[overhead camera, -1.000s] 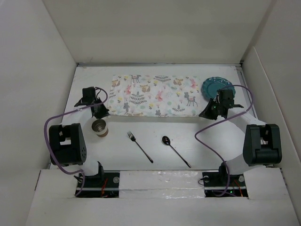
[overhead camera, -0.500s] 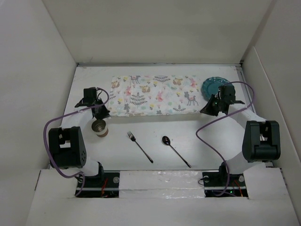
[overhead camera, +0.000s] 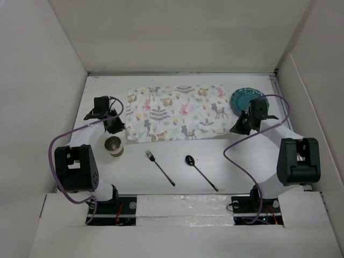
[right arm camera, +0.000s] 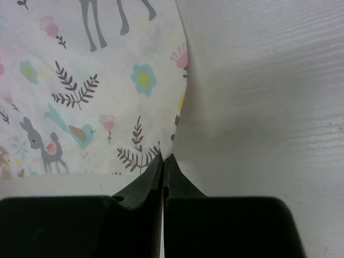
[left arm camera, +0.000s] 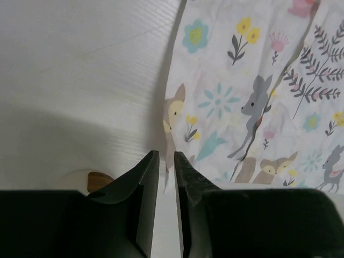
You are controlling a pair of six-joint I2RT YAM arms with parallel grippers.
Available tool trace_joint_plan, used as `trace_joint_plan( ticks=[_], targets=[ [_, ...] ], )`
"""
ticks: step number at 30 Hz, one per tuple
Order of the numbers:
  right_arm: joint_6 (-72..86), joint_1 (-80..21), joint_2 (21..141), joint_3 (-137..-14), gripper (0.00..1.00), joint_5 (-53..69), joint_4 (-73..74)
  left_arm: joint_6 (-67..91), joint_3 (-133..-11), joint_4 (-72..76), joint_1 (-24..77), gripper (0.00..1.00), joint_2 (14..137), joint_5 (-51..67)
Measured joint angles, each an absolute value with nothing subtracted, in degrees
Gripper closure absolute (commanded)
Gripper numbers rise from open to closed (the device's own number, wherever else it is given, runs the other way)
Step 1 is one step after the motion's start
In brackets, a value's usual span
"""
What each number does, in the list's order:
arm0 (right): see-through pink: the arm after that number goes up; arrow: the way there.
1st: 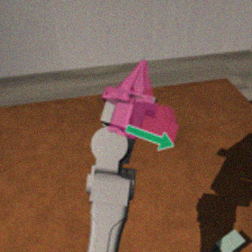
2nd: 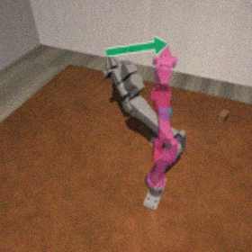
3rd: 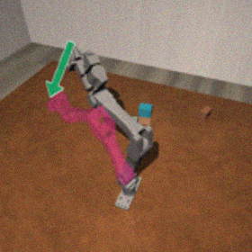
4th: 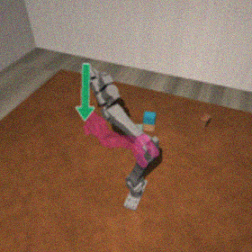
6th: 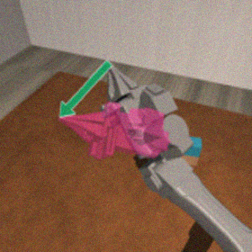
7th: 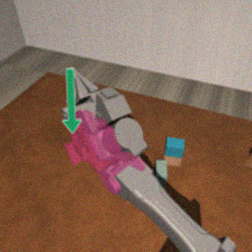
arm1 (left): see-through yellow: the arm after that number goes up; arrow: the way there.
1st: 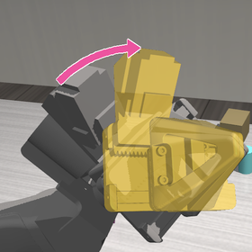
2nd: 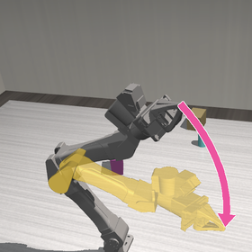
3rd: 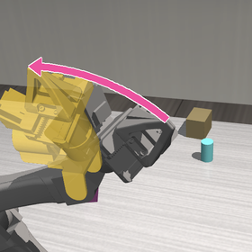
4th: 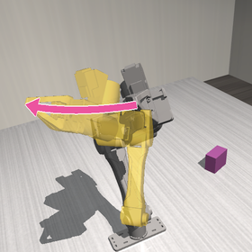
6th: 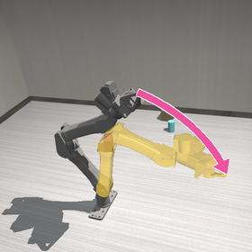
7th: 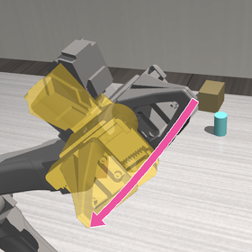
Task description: Set the dinner table for one person
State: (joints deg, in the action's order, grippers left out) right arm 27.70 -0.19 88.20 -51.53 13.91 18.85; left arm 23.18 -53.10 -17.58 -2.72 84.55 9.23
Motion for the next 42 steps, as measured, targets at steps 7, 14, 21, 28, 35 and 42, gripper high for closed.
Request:
trace_joint_plan(
  ticks=[7, 14, 21, 28, 35, 42],
  targets=[
    [26.74, -0.49, 87.39, -51.53, 0.69, 11.99, 20.56, 23.05, -58.48, -18.76, -2.72, 0.79, 84.55, 9.65],
    [26.48, -2.17, 83.53, -51.55, 0.65, 11.57, 24.29, 22.96, -65.78, -20.95, -2.68, 0.82, 84.58, 11.0],
    [29.04, -0.49, 79.18, -54.0, 0.47, 8.73, 26.39, 22.35, -78.52, -22.79, 3.07, 0.87, 84.86, 10.5],
    [38.72, 11.31, 83.22, -56.42, 0.31, 10.15, 17.45, 19.92, -89.47, -19.94, 21.06, 0.84, 85.19, 8.88],
    [51.05, 19.84, 91.7, -54.96, 0.3, 12.93, 7.86, 20.18, -79.81, -15.07, 22.9, 0.71, 80.07, 12.69],
    [59.68, 20.58, 98.65, -54.37, 0.36, 14.46, 1.8, 20.01, -74.65, -15.84, 22.48, 0.68, 79.02, 12.64]
  ],
)
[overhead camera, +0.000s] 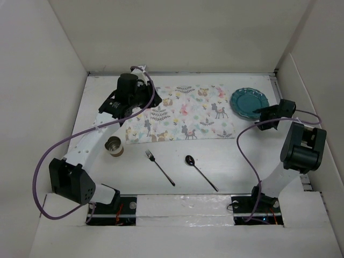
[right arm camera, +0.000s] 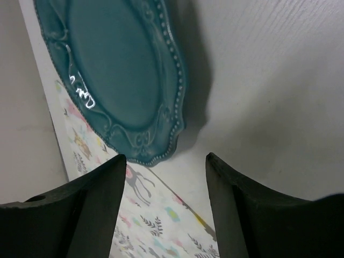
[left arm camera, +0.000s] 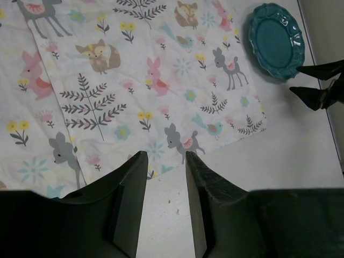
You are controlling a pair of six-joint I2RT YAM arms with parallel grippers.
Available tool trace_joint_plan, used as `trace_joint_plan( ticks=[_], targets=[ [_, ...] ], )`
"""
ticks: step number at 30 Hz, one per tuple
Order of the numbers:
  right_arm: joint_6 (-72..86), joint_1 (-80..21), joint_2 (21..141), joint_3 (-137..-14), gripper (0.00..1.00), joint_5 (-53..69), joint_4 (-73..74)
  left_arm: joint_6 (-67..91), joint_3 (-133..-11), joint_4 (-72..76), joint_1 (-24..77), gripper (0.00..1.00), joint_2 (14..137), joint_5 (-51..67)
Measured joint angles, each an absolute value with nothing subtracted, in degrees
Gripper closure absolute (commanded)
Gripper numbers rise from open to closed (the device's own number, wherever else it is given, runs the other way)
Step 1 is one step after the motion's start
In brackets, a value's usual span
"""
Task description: Set the dinner table for one person
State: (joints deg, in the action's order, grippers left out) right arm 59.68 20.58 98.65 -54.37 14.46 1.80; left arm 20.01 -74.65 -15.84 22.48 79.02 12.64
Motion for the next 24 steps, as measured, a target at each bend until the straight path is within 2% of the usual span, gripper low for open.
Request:
trace_joint_plan(
  ticks=[4, 11, 13, 14, 15, 17, 18, 20, 24],
  targets=[
    [64.01, 20.56, 102.61, -54.46, 0.44, 14.61, -0.49, 20.01, -74.15, -16.21, 22.48, 0.68, 78.89, 12.6],
    [70.17, 18.57, 104.75, -56.03, 0.48, 12.47, -0.91, 20.01, -74.15, -16.8, 22.48, 0.68, 78.22, 11.16],
    [71.68, 18.13, 105.3, -56.29, 0.53, 11.97, -1.19, 20.01, -74.15, -16.99, 22.48, 0.69, 77.91, 10.46],
    [72.53, 17.87, 105.75, -56.45, 0.56, 11.75, -1.41, 20.01, -74.15, -17.02, 22.48, 0.69, 77.82, 10.2],
    [73.38, 17.78, 106.26, -56.6, 0.64, 11.6, -1.8, 20.01, -74.19, -17.02, 22.48, 0.69, 77.8, 9.98],
    [74.72, 17.34, 106.89, -56.66, 0.75, 10.94, -2.11, 20.01, -74.39, -17.12, 22.48, 0.69, 77.8, 9.56],
    [75.4, 17.19, 107.02, -56.64, 0.86, 10.74, -2.09, 20.01, -74.65, -17.52, 22.48, 0.69, 77.8, 9.3],
    [76.82, 17.17, 107.0, -56.25, 0.98, 10.94, -3.51, 19.99, -75.44, -17.91, 22.39, 0.69, 77.8, 8.82],
    [77.23, 16.82, 104.9, -55.81, 1.0, 10.48, -8.82, 19.68, -77.87, -18.31, 22.0, 0.69, 77.8, 8.25]
  ],
)
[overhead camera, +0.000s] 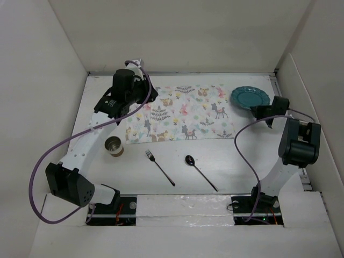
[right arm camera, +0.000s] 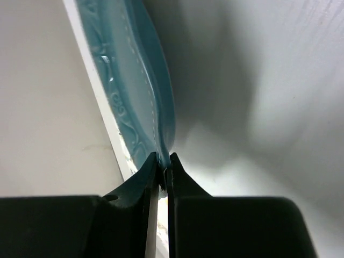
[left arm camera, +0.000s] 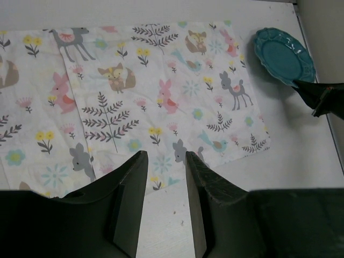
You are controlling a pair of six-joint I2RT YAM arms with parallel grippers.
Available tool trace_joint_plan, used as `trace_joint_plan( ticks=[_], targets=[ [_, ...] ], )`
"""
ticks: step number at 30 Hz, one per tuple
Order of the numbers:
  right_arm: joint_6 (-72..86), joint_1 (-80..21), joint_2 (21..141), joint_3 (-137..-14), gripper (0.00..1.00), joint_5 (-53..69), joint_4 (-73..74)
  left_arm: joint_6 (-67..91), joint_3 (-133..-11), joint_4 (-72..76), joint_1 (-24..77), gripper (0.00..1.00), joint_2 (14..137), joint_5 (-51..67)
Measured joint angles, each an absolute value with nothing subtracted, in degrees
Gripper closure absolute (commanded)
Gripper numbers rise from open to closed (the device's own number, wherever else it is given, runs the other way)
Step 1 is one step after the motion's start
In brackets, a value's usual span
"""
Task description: Set the dinner table for one person
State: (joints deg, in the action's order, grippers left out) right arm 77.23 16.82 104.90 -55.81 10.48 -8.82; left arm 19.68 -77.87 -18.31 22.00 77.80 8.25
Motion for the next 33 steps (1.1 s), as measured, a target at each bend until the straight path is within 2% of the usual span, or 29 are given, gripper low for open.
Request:
trace_joint_plan(
  ticks=[9, 13, 17, 21, 25, 33],
  targets=[
    [64.05, 17.3, 91.79, -54.96, 1.0, 7.88, -0.75, 18.46, -82.83, -20.08, 21.52, 0.68, 77.82, 7.46],
    [59.4, 17.54, 85.82, -54.96, 1.0, 13.17, -1.89, 18.2, -84.84, -21.21, 21.43, 0.68, 77.89, 7.44],
    [58.17, 13.28, 84.38, -54.98, 1.0, 20.82, -7.75, 18.09, -86.46, -21.91, 21.23, 0.67, 77.93, 7.44],
    [58.98, 2.94, 87.92, -55.46, 1.0, 27.05, -13.13, 18.33, -86.5, -22.59, 21.12, 0.67, 77.93, 7.53],
    [60.12, -7.33, 96.25, -59.09, 1.0, 32.49, -14.98, 18.52, -86.35, -22.74, 20.97, 0.67, 77.82, 7.44],
    [61.98, -14.0, 107.63, -66.41, 1.0, 34.52, -15.09, 18.28, -83.29, -23.99, 20.53, 0.63, 73.45, 4.95]
  ],
)
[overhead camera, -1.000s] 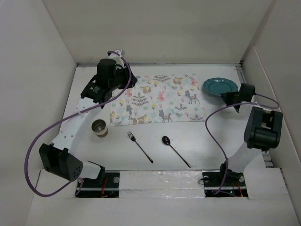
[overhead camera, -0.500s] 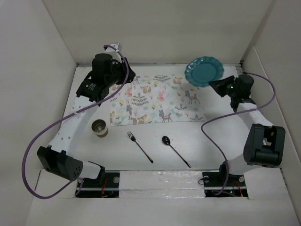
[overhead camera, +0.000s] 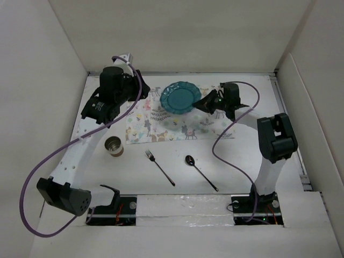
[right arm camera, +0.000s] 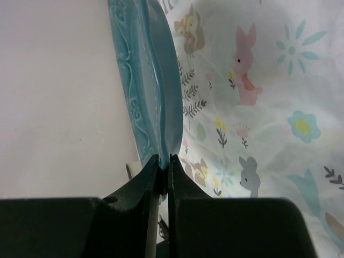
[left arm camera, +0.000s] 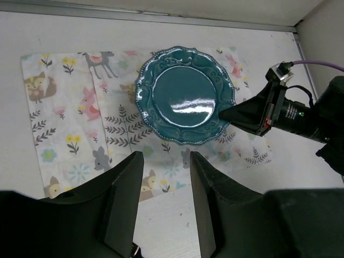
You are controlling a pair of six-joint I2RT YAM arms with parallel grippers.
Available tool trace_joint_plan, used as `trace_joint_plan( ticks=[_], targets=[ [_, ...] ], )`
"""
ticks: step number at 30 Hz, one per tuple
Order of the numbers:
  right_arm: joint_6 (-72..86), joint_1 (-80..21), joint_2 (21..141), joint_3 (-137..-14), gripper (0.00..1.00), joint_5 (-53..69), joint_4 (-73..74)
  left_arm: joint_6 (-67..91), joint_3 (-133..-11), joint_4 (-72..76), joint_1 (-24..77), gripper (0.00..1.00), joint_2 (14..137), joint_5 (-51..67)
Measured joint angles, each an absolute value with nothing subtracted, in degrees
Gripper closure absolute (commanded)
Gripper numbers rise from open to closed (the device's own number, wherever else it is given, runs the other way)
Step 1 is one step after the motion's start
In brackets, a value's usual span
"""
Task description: Set the dinner table for one person
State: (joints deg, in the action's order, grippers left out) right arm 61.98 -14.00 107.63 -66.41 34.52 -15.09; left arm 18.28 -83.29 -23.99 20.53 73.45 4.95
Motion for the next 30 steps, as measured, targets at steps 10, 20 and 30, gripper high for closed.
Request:
trace_joint_plan(
  ticks=[10, 20, 30],
  targets=[
    [64.31, -15.97, 114.91, -68.49, 1.0, 31.81, -17.21, 18.2, -81.49, -24.34, 20.49, 0.63, 70.32, 3.31],
    [64.62, -16.91, 118.52, -67.94, 0.68, 30.94, -17.47, 18.13, -80.99, -24.56, 20.49, 0.63, 70.32, 2.92],
    [56.36, -16.86, 113.84, -67.81, 0.34, 27.75, -5.56, 16.95, -83.13, -26.26, 20.49, 0.63, 71.72, 0.93]
  ],
)
